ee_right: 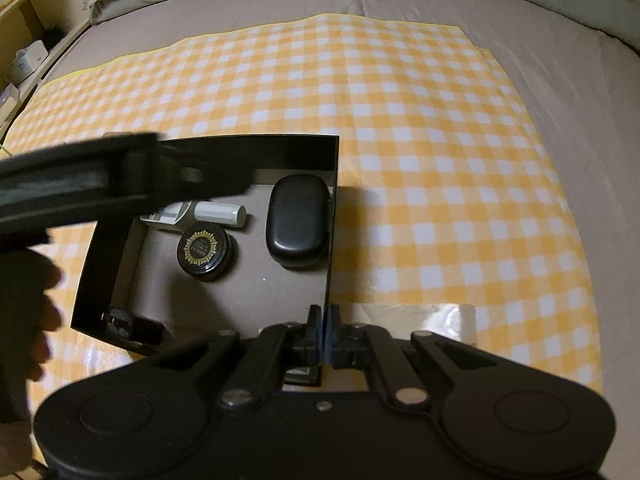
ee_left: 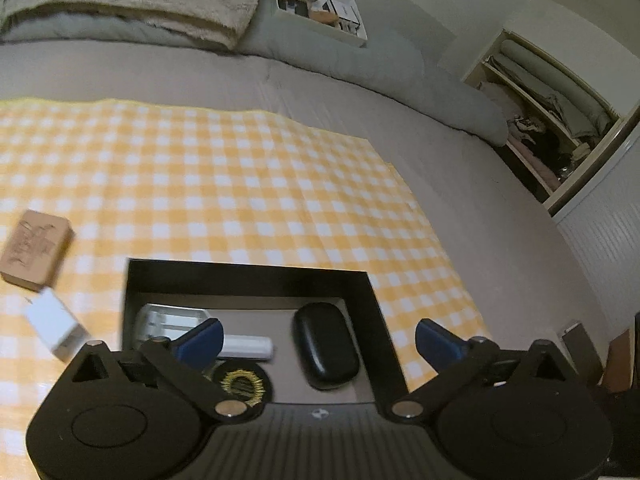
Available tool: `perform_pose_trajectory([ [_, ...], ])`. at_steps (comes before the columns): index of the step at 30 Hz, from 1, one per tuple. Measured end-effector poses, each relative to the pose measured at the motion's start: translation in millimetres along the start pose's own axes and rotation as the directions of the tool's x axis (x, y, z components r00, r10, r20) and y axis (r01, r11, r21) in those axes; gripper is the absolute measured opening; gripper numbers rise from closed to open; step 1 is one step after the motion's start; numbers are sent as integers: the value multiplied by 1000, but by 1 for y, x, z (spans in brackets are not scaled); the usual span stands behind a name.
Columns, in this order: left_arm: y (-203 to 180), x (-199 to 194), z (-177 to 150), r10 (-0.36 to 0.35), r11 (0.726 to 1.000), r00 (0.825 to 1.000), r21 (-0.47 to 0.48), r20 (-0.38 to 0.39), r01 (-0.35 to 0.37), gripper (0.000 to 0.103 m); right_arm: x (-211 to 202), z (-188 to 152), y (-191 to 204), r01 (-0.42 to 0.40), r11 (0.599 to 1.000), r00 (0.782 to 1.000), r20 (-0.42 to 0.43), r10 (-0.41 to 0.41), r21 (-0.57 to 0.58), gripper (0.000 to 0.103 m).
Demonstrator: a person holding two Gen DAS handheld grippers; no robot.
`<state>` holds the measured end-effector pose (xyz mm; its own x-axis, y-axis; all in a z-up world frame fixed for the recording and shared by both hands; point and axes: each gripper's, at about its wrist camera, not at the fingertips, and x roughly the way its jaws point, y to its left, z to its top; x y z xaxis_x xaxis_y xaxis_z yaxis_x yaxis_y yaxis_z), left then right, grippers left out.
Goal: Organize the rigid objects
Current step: 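Move the left tool back to the white charger and grasp it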
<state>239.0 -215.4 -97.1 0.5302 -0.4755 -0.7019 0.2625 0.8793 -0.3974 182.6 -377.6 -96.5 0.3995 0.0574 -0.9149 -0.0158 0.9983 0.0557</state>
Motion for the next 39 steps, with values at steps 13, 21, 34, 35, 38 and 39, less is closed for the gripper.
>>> perform_pose_trajectory([
  [13, 11, -46, -7, 61, 989, 998, 133, -14, -58, 103, 0, 0, 2, 17, 1000, 1000, 0, -17, -6, 3],
  [21, 21, -69, -17, 101, 973, 995, 207, -1, -98, 103, -1, 0, 3, 22, 1000, 1000, 2, -22, -16, 3],
  [34, 70, -88, -18, 139, 966, 990, 216, 22, -141, 103, -2, -2, 4, 21, 999, 1000, 10, -21, -28, 3],
  [35, 77, -88, -16, 150, 967, 988, 207, 22, -152, 103, -2, -2, 4, 22, 999, 1000, 9, -22, -28, 3],
  [38, 96, -86, -13, 181, 965, 983, 189, 20, -182, 103, -2, -2, 4, 19, 999, 1000, 10, -19, -30, 3],
  [39, 101, -85, -12, 188, 964, 982, 188, 16, -188, 103, -2, -1, 3, 15, 1000, 1000, 10, -15, -26, 3],
])
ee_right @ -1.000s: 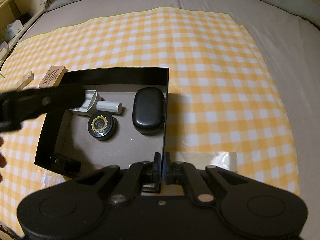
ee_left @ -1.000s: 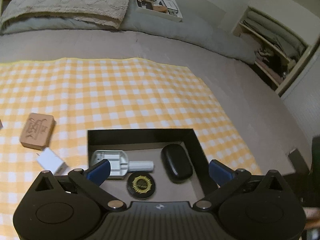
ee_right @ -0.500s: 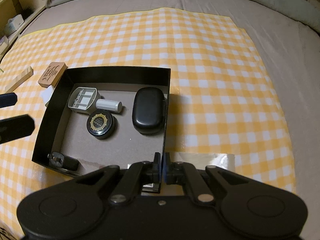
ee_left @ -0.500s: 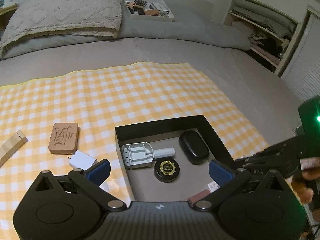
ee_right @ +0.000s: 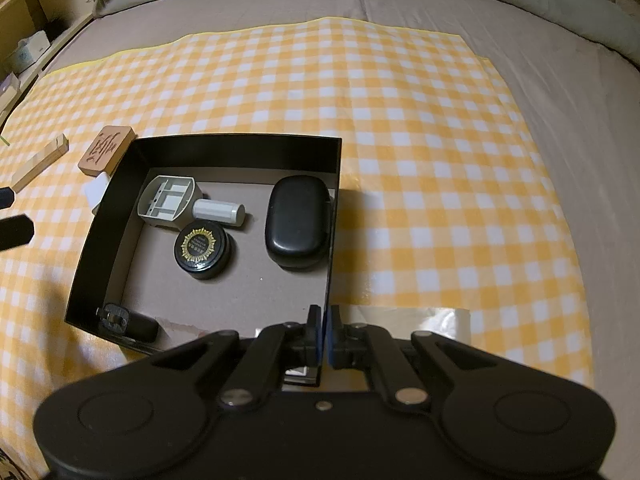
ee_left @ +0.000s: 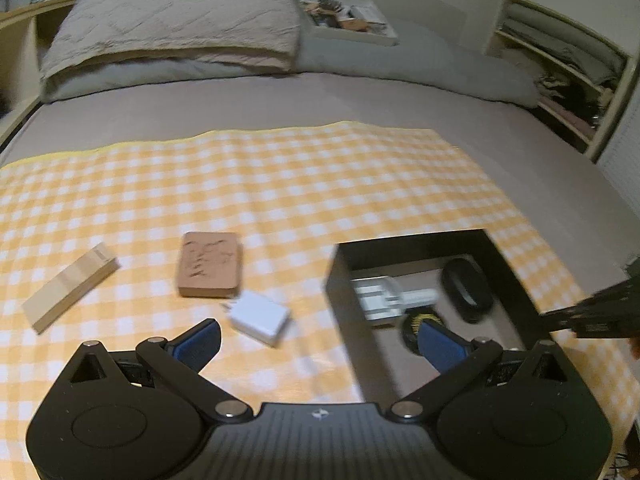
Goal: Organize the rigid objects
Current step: 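Move the left tool back to the white charger and grasp it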
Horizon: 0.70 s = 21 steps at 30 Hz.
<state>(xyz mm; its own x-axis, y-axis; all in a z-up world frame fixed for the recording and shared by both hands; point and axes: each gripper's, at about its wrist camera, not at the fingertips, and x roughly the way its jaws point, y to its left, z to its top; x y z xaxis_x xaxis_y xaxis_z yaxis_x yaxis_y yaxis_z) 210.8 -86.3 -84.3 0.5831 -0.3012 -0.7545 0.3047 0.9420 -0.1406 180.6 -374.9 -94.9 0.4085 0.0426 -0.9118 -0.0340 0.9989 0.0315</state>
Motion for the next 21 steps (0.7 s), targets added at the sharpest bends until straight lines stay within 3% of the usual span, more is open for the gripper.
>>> perform_pose_trajectory([
  [3, 13, 11, 2, 25, 999, 999, 30, -29, -24, 103, 0, 0, 0, -4, 1000, 1000, 1, 4, 1, 3],
  [11, 33, 47, -1, 55, 965, 995, 261, -80, -33, 100, -1, -2, 2, 1, 1000, 1000, 2, -1, -13, 3],
  [15, 41, 61, -1, 37, 960, 993, 279, -114, -4, 89, 0, -3, 2, 2, 1000, 1000, 0, -2, -19, 3],
  [21, 37, 77, 4, -37, 953, 993, 294, -116, 70, 86, 3, -1, 1, -9, 1000, 1000, -11, 9, -20, 4],
])
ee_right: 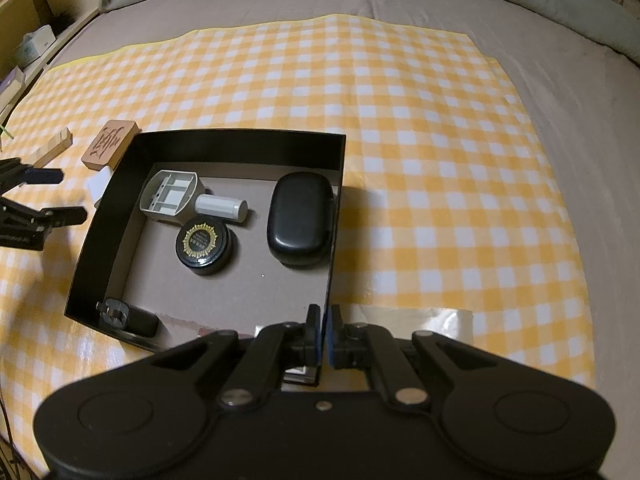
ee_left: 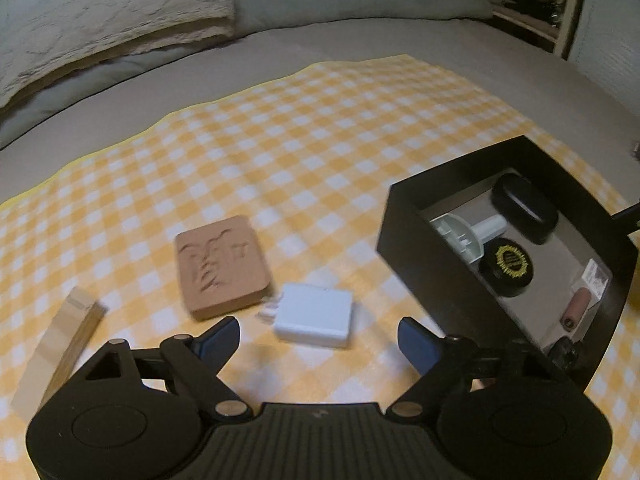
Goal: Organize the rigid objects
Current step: 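Move the left tool back to the white charger and grasp it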
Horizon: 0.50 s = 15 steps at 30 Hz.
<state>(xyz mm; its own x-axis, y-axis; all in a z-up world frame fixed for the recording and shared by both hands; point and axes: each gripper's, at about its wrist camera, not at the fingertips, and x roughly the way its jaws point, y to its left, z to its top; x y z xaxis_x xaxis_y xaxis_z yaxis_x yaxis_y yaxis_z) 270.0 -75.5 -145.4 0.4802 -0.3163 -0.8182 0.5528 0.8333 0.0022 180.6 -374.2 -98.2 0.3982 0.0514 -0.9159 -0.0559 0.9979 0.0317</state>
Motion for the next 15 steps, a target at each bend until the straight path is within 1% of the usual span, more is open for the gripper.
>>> perform_pose_trajectory([
  [1, -1, 3, 1, -6, 1000, 1000, 6, 3, 5, 85, 1, 0, 0, -2, 1000, 1000, -2, 2, -2, 4],
  [3, -4, 10, 4, -4, 1000, 1000, 23, 0, 4, 79, 1, 0, 1, -1, 1000, 1000, -3, 1, -10, 4],
  [7, -8, 24, 7, 5, 998, 999, 63, -31, -3, 71, 2, 1, 2, -2, 1000, 1000, -4, 2, -26, 5],
  [8, -8, 28, 7, 10, 997, 999, 74, -41, -7, 66, 2, 1, 2, -3, 1000, 1000, -7, 3, -27, 5],
  [10, -8, 32, 8, 27, 996, 999, 88, -46, -23, 64, 3, 1, 2, -5, 999, 1000, -9, 5, -32, 5],
  [14, -4, 33, 10, 39, 997, 998, 65, -41, -36, 60, 4, 1, 0, -13, 999, 1000, -14, 13, -34, 5],
  [15, -3, 33, 10, 41, 997, 998, 63, -40, -39, 57, 5, 1, 0, -13, 999, 1000, -16, 13, -33, 5],
])
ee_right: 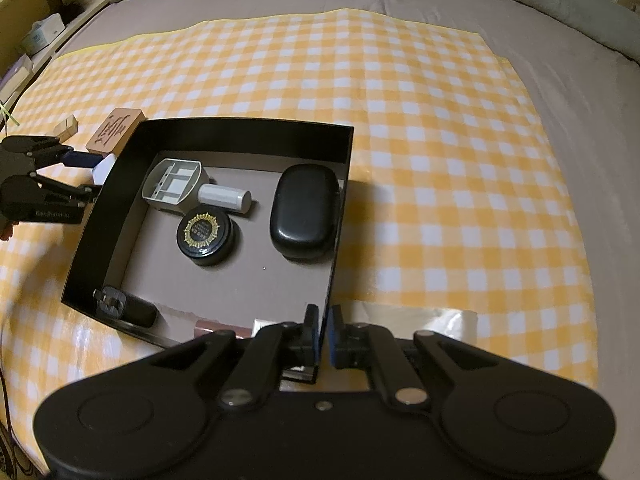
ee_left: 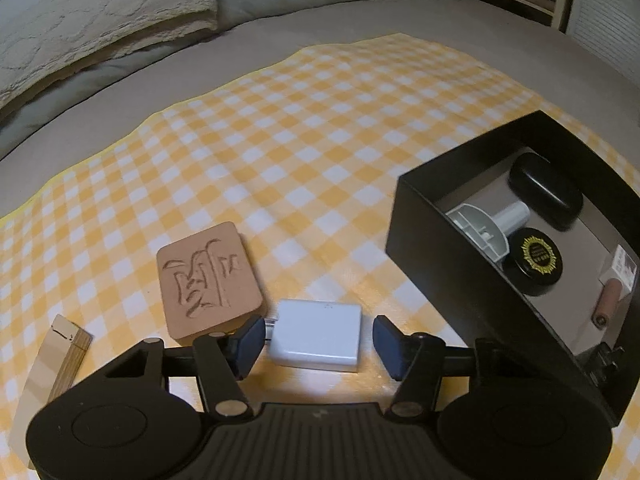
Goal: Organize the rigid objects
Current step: 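Move the left tool back to the white charger and grasp it, then carry the white charger with the left tool into the box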
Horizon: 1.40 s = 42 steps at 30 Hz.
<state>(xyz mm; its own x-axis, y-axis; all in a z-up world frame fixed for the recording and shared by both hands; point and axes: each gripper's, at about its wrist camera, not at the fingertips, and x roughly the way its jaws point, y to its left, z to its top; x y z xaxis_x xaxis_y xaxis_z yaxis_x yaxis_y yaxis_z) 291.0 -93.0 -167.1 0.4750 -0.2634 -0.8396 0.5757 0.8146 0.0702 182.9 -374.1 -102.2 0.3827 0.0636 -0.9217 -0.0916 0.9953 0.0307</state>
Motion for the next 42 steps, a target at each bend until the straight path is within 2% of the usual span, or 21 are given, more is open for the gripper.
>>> perform_pose_trajectory([
  [3, 3, -1, 1, 7, 1000, 1000, -9, 6, -7, 49, 2, 1, 0, -2, 1000, 1000, -4, 2, -3, 5],
  [9, -3, -2, 3, 26, 1000, 1000, -14, 2, -26, 48, 3, 1, 4, 11, 1000, 1000, -5, -11, -16, 5],
  [12, -1, -7, 3, 35, 998, 999, -61, 5, -35, 48, 2, 0, 4, 8, 1000, 1000, -3, -8, -7, 5],
  [18, 9, -24, 2, 51, 977, 998, -209, 32, -44, 48, 4, 3, -14, -57, 986, 998, -14, 60, 154, 4],
  [25, 15, -59, 3, 65, 932, 990, -363, 123, -16, 48, 2, 6, -5, -19, 992, 1000, -2, 19, 125, 3],
  [28, 11, -73, 5, 31, 909, 987, -416, 155, 37, 48, -1, 6, -7, -21, 991, 1000, 5, 20, 131, 3],
  [32, -8, -84, 7, -58, 877, 980, -459, 188, 140, 48, -1, 5, -7, -13, 992, 1000, 5, 13, 124, 3],
  [38, -55, -83, 17, -167, 873, 966, -425, 197, 238, 48, 0, 4, -7, -4, 994, 1000, 7, 3, 111, 3],
  [42, -88, -73, 22, -218, 883, 961, -385, 172, 269, 48, -1, 3, -6, -2, 994, 1000, 9, 1, 105, 3],
])
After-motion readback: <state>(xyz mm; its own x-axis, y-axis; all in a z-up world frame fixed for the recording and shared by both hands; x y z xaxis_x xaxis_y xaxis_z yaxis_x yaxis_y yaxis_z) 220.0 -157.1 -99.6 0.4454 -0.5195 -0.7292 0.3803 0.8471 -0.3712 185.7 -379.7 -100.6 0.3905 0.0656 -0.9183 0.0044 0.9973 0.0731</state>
